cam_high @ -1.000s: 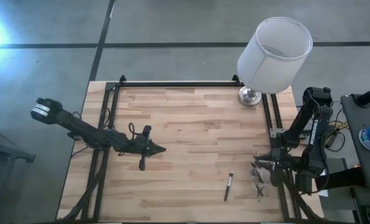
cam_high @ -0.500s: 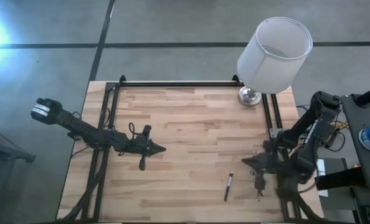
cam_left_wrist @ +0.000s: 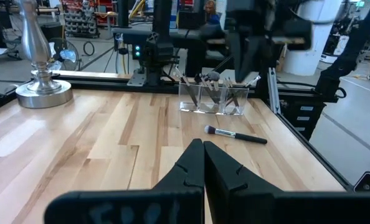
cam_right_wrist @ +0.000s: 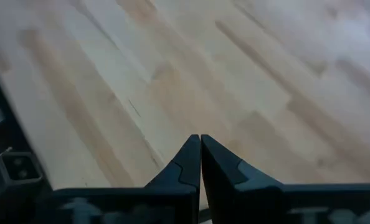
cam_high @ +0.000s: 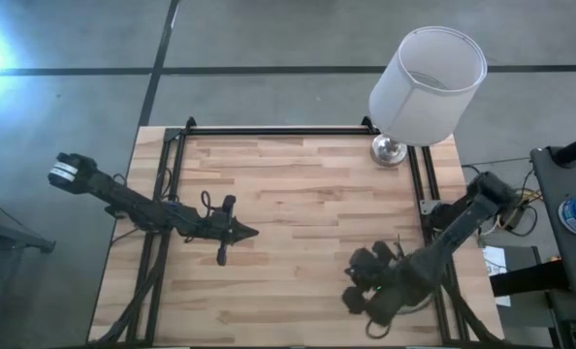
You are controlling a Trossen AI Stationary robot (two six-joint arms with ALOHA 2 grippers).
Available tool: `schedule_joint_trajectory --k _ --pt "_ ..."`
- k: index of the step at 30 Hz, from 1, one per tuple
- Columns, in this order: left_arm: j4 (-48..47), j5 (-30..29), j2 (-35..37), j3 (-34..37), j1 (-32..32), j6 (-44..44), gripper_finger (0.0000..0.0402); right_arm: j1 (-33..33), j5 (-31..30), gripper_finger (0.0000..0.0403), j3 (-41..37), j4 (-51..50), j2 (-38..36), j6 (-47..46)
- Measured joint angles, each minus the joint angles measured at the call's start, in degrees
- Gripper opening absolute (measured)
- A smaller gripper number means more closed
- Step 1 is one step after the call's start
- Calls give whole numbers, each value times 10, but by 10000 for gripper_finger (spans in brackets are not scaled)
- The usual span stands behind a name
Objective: Put items in baskets/containers
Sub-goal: Put the powder brush into the transparent organizer
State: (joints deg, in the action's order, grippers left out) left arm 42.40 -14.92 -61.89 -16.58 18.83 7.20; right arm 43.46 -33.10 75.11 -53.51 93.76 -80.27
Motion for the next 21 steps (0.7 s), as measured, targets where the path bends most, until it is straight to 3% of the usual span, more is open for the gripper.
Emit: schedule_joint_trajectory --k 4,11,18,21 --pt "-3 0 0 0 0 4 0 0 34 8 71 -62 80 -107" --pt "-32 0 0 0 0 18 0 2 169 40 136 -94 162 -216" --pt "-35 0 0 0 0 18 0 -9 190 104 135 -176 177 -257" --pt "-35 0 0 0 0 18 0 -31 198 122 129 -193 174 -212"
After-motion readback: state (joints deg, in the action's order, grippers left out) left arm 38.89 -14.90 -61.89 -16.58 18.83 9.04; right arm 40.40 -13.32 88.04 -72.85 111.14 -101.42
